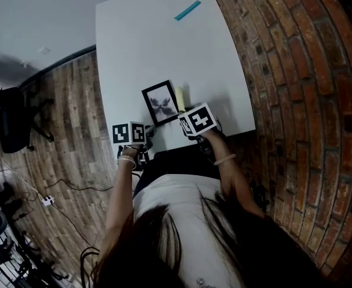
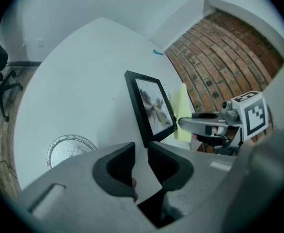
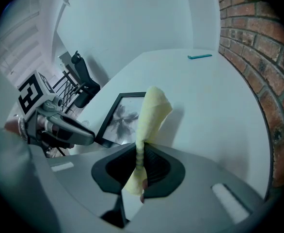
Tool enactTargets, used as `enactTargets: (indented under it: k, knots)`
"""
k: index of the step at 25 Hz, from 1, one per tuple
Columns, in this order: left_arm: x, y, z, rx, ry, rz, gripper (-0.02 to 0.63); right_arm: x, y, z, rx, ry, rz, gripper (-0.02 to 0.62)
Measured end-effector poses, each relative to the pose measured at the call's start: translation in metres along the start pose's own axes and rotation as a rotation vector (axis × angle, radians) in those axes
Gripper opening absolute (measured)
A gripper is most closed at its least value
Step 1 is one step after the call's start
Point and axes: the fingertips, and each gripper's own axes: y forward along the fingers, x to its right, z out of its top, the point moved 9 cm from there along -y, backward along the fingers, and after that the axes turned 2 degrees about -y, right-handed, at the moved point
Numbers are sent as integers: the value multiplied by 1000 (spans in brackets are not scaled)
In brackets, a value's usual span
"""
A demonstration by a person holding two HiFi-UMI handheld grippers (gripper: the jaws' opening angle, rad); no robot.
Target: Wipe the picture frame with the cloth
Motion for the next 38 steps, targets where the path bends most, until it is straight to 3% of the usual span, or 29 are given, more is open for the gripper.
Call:
enactTargets:
  k: [25, 27, 31, 38]
  knots:
    - [-2, -1, 3, -7, 11, 9, 84, -5, -4, -2, 4, 13, 14, 40]
    - [-3, 0, 2, -12, 24, 24, 24, -5, -5, -2, 6, 15, 22, 40]
    - [0, 5, -3, -44, 22, -18, 20, -6, -5, -2, 9, 19, 33, 40]
    - [1, 5, -5, -38, 28, -17, 21, -11, -1, -1, 3, 15, 45, 40]
